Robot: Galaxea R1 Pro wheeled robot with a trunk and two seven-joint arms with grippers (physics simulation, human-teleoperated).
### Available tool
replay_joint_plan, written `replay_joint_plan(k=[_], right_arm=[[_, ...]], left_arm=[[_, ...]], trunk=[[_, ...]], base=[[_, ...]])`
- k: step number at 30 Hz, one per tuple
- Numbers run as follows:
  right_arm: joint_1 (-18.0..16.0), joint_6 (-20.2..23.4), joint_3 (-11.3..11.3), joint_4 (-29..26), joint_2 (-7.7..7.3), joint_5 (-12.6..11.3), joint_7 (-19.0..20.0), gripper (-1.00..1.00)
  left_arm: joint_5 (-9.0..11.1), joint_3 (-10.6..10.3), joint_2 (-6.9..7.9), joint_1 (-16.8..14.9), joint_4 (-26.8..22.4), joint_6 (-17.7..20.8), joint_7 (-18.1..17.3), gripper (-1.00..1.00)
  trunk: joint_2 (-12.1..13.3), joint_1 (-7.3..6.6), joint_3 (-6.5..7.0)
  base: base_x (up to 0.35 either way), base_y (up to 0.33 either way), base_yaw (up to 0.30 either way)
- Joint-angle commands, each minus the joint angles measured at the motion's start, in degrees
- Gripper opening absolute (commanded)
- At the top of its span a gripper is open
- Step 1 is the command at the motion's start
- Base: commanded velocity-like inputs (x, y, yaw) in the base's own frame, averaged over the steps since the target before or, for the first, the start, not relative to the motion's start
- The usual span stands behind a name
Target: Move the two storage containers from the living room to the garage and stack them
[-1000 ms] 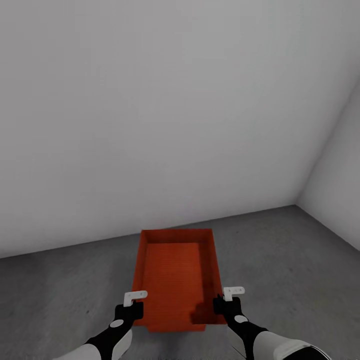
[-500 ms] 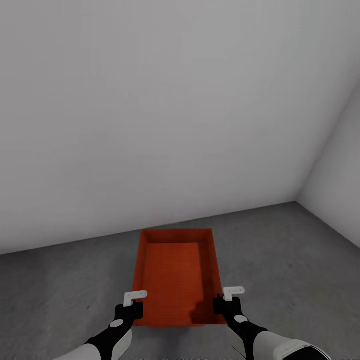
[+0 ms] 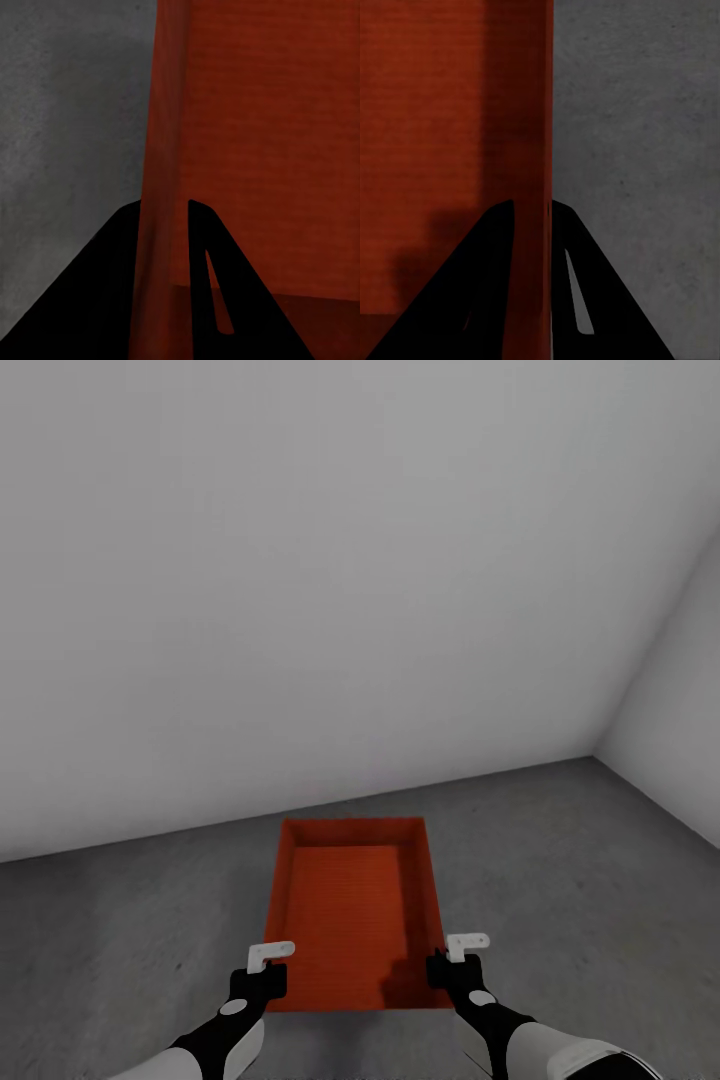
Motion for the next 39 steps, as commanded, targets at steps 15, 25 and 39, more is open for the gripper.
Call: replay_joint_plan(k=[15, 25, 39], right_arm=[[0.0, -0.1, -4.0, 0.0, 0.05, 0.4, 0.1, -1.00], [0.0, -0.1, -4.0, 0.0, 0.03, 0.4, 0.1, -1.00], [0.0, -0.1, -4.0, 0.0, 0.03, 0.4, 0.1, -1.00]], left_arm=[[0.7, 3.2, 0.63, -0.1, -0.2, -0.1, 0.6, -1.00], [0.7, 3.2, 0.63, -0.1, -0.2, -0.1, 0.6, -1.00], [0.7, 3.2, 0.63, -0.1, -0.2, -0.1, 0.6, -1.00]], trunk=[[0.0, 0.00, -1.42], [0.0, 0.00, -2.33], [0.0, 0.00, -3.46]], base=[[0.000, 0.000, 0.000], [0.000, 0.000, 0.000], [0.000, 0.000, 0.000]])
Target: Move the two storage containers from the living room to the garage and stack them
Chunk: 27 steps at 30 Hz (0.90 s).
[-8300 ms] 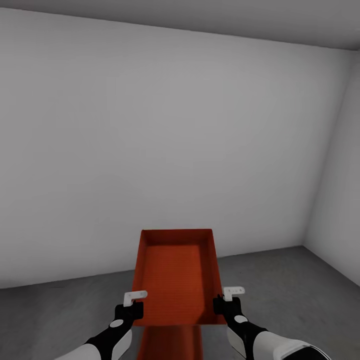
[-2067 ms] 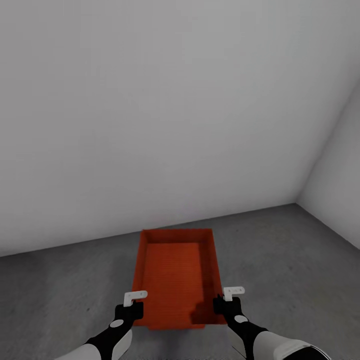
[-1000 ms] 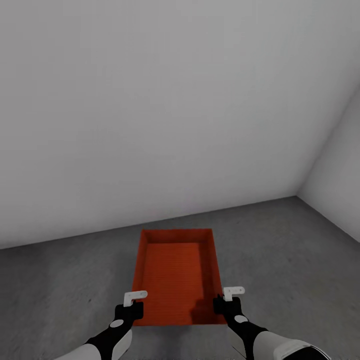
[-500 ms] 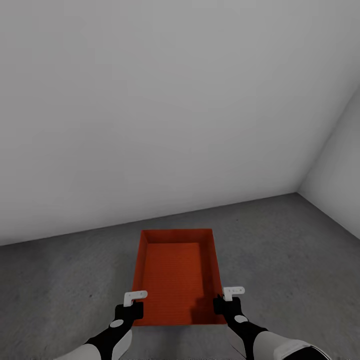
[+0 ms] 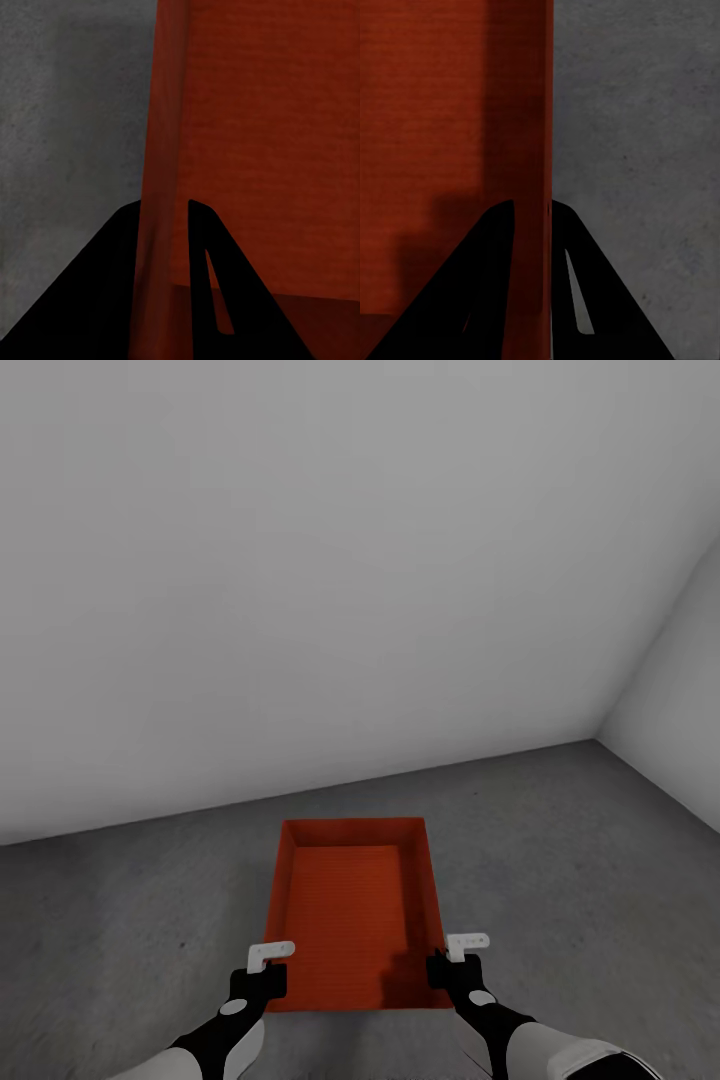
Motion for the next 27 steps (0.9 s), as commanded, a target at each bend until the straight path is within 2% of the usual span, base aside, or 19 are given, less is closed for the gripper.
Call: replay_joint_plan(k=[1, 18, 27], right_arm=[[0.0, -0.1, -4.0, 0.0, 0.03, 0.4, 0.1, -1.00], [0.0, -0.1, -4.0, 0.0, 0.11, 0.4, 0.1, -1.00], [0.0, -0.1, -4.0, 0.0, 0.12, 0.4, 0.0, -1.00]], left_arm=[[0.7, 3.2, 0.63, -0.1, -0.2, -0.1, 0.6, -1.00], [0.8, 3.2, 0.63, -0.1, -0.2, -0.1, 0.6, -1.00], [0.8, 3.2, 0.67, -0.1, -0.2, -0.1, 0.6, -1.00]], trunk=[[0.0, 0.00, -0.08], [0.0, 0.00, -0.13], [0.0, 0.00, -0.13]], base=[[0.000, 0.000, 0.000], [0.004, 0.000, 0.000], [0.234, 0.000, 0.000]])
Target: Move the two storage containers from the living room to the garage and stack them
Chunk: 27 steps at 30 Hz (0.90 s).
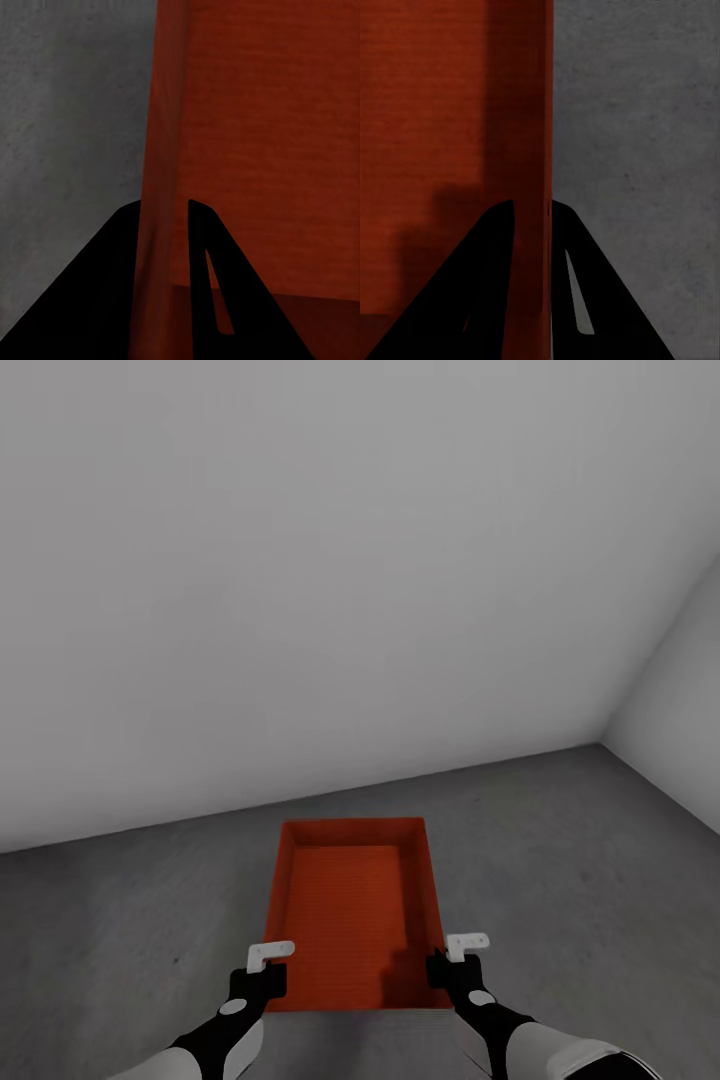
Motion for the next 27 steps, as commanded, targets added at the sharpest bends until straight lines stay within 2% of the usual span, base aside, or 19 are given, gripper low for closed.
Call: replay_joint_plan(k=[1, 7, 14, 21, 27], right_arm=[[0.0, -0.1, -4.2, 0.0, 0.04, 0.7, 0.1, -1.00], [0.0, -0.1, -4.2, 0.0, 0.04, 0.7, 0.1, -1.00], [0.0, -0.1, -4.2, 0.0, 0.04, 0.7, 0.1, -1.00], [0.0, -0.1, -4.2, 0.0, 0.04, 0.7, 0.1, -1.00], [0.0, -0.1, -4.2, 0.0, 0.04, 0.7, 0.1, -1.00]], left_arm=[[0.8, 3.3, 0.58, 0.0, -0.1, -0.2, 0.6, -1.00], [0.8, 3.3, 0.60, 0.0, -0.1, -0.2, 0.6, -1.00], [0.8, 3.3, 0.57, 0.0, -0.1, -0.1, 0.6, -1.00], [0.8, 3.3, 0.55, 0.0, -0.1, -0.1, 0.6, -1.00], [0.8, 3.3, 0.55, 0.0, -0.1, -0.1, 0.6, -1.00]], trunk=[[0.0, 0.04, -0.05], [0.0, 0.04, -0.05], [0.0, 0.04, -0.05], [0.0, 0.04, -0.05], [0.0, 0.04, -0.05]], base=[[0.308, 0.000, 0.000], [0.273, 0.000, 0.000], [0.052, 0.004, 0.000], [0.104, 0.198, 0.000], [0.031, 0.065, 0.000]])
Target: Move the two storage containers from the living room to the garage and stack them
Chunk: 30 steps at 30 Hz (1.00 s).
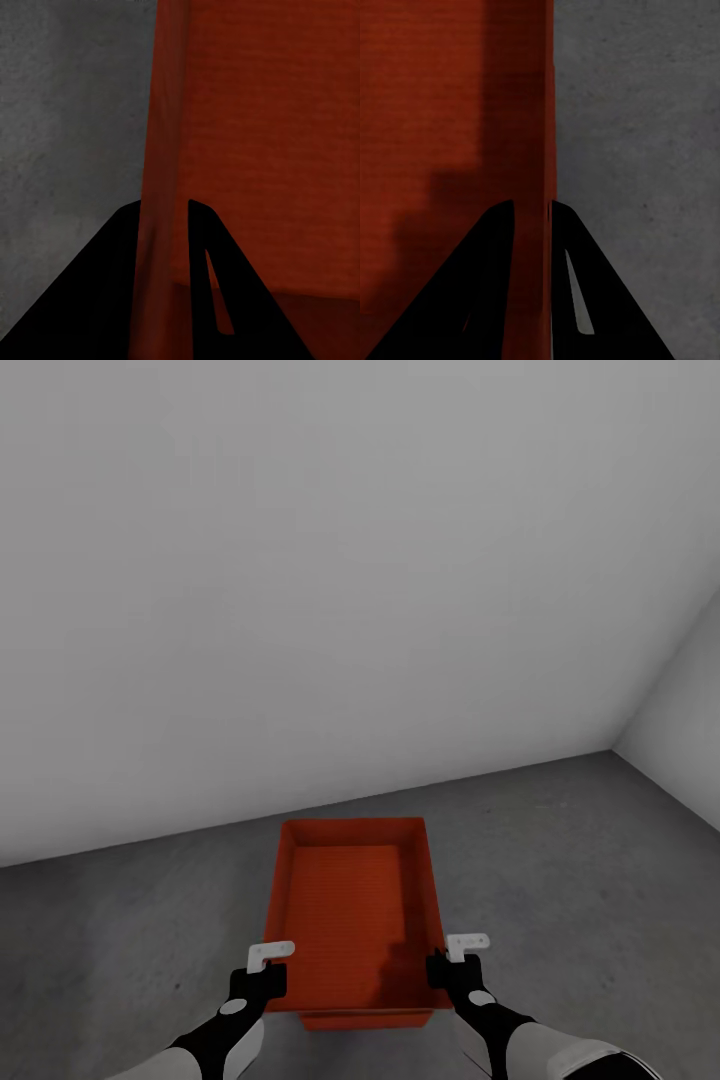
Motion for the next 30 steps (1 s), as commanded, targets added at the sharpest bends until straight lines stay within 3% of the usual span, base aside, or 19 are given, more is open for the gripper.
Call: replay_joint_plan(k=[1, 30], right_arm=[[0.0, -0.1, -4.2, 0.0, 0.04, 0.7, 0.1, -1.00], [0.0, -0.1, -4.2, 0.0, 0.04, 0.7, 0.1, -1.00]], left_arm=[[0.9, 3.2, 0.55, 0.0, -0.1, -0.1, 0.6, -1.00], [0.9, 3.2, 0.55, 0.0, -0.1, -0.2, 0.6, -1.00]], trunk=[[0.0, 0.00, -0.05], [0.0, 0.00, -0.05]], base=[[0.007, 0.014, 0.000], [0.000, 0.001, 0.000]])
